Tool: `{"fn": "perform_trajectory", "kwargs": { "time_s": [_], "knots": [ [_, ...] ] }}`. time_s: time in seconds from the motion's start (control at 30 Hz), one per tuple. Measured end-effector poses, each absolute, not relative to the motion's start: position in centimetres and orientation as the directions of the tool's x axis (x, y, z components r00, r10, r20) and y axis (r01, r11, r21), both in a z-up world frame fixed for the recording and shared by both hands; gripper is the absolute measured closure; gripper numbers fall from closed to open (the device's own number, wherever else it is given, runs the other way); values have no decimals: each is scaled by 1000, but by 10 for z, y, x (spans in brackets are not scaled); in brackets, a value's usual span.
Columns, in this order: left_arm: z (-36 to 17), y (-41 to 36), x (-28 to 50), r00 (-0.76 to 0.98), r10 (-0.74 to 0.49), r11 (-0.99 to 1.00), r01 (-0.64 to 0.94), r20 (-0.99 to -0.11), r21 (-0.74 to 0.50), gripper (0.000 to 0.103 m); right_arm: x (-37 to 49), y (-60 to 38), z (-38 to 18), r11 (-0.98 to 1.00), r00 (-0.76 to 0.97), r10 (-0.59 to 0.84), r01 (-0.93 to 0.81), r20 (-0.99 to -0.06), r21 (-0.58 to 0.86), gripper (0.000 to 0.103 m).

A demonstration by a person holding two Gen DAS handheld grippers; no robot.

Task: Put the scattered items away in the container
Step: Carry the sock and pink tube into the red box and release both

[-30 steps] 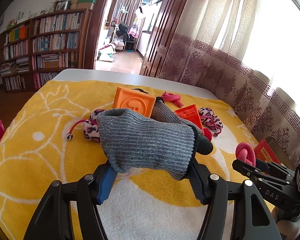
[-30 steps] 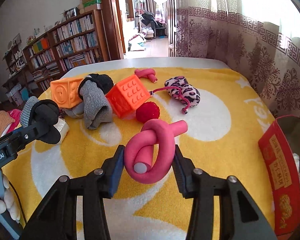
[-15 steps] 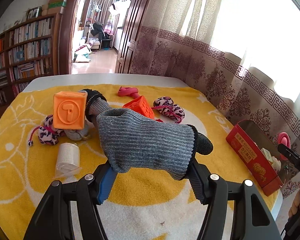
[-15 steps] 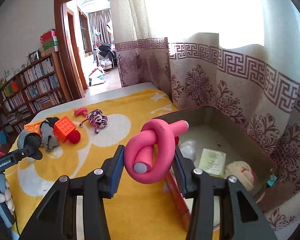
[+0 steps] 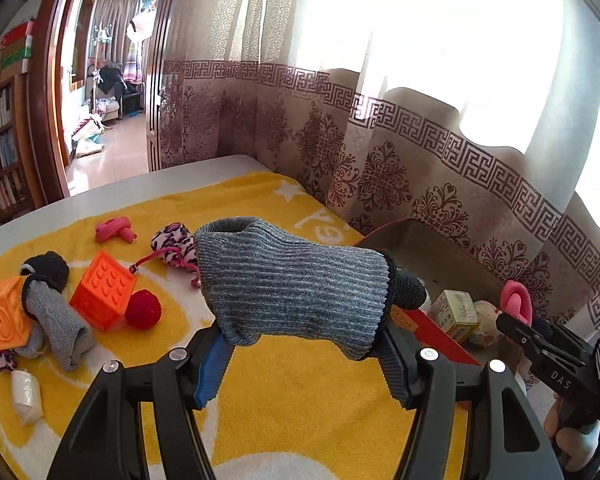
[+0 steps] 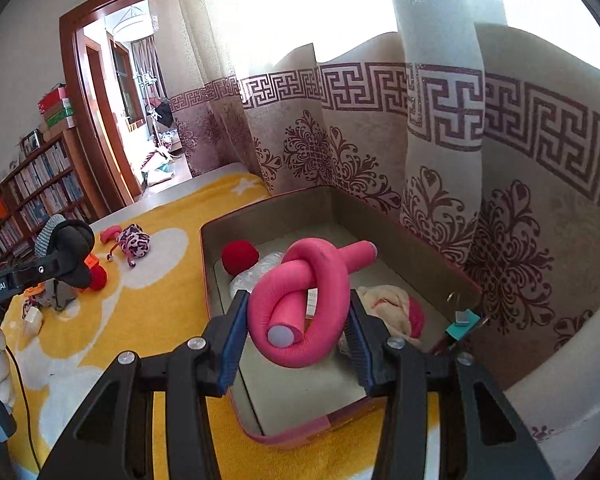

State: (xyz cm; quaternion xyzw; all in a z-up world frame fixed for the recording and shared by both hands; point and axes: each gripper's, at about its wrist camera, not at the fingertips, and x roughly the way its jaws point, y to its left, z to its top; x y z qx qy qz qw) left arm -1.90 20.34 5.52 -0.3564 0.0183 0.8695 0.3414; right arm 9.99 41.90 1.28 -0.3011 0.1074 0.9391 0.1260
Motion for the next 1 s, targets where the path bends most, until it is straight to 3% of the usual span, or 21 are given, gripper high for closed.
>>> {"fn": "perform_trajectory", "kwargs": {
  "time_s": [0.43,0.53,0.7,1.0],
  "knots": [
    [61,317,-23,-373,665,-644,-725,-646,-244,36,108,424,6,-943,-798,164,-299,-579,146,53],
    [57,334,-30,-345,682,-628,-729,-645,-273,31,108,422,4,-942,-798,169,-303,-579,142,52],
    [46,348,-32,-290,679,-605,-741,-675,-291,27,108,420,3,-938,-798,163,-307,-580,159,32],
    [50,315,-32,-335,686,-630,-718,-646,-297,26,107,415,4,-937,-802,164,-309,-574,164,29]
  ]
}}
